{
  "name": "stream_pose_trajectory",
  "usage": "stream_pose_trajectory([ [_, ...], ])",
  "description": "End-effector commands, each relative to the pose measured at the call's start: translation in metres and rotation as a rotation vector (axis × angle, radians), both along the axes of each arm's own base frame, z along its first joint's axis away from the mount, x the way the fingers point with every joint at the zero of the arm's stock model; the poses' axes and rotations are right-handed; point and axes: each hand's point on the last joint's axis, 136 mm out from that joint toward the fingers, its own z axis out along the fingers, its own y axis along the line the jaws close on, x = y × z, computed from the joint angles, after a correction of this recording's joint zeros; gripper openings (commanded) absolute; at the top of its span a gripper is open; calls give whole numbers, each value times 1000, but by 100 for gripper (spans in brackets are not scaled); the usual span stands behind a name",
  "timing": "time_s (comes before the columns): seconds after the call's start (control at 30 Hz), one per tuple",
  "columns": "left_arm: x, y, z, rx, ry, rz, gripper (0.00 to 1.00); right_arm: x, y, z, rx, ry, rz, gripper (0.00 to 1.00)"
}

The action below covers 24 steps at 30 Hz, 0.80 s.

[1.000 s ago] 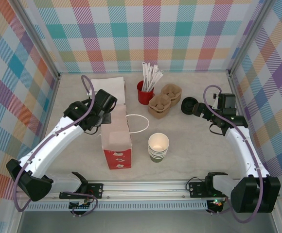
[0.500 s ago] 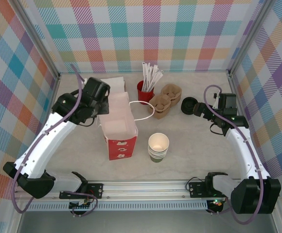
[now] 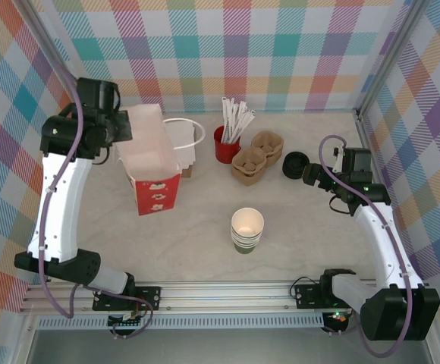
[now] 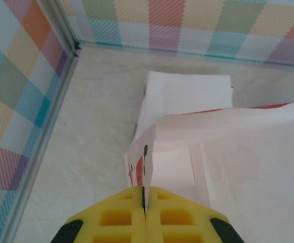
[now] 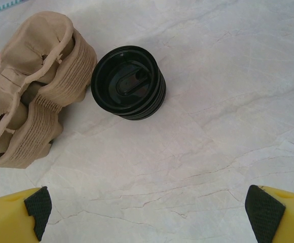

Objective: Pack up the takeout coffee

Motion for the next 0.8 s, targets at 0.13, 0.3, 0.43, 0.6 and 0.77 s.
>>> stream_pose_trajectory([
  [0.13,40,53,14,58,-32,25,0,-3,0,14,-19,-20,20,100],
  [0.3,66,88,8,84,-17,62,0,-2,0,17,-16,-15,14,100],
  [0.43,82,117,-3,75,-3,91,0,-2,0,17,-17,-9,12,100],
  [0.6,96,155,-19,71,20,134,0,-1,0,16,-12,-1,13,100],
  [0.77,101,180,-40,17,55,158,0,0,1,14,-6,10,10,100],
])
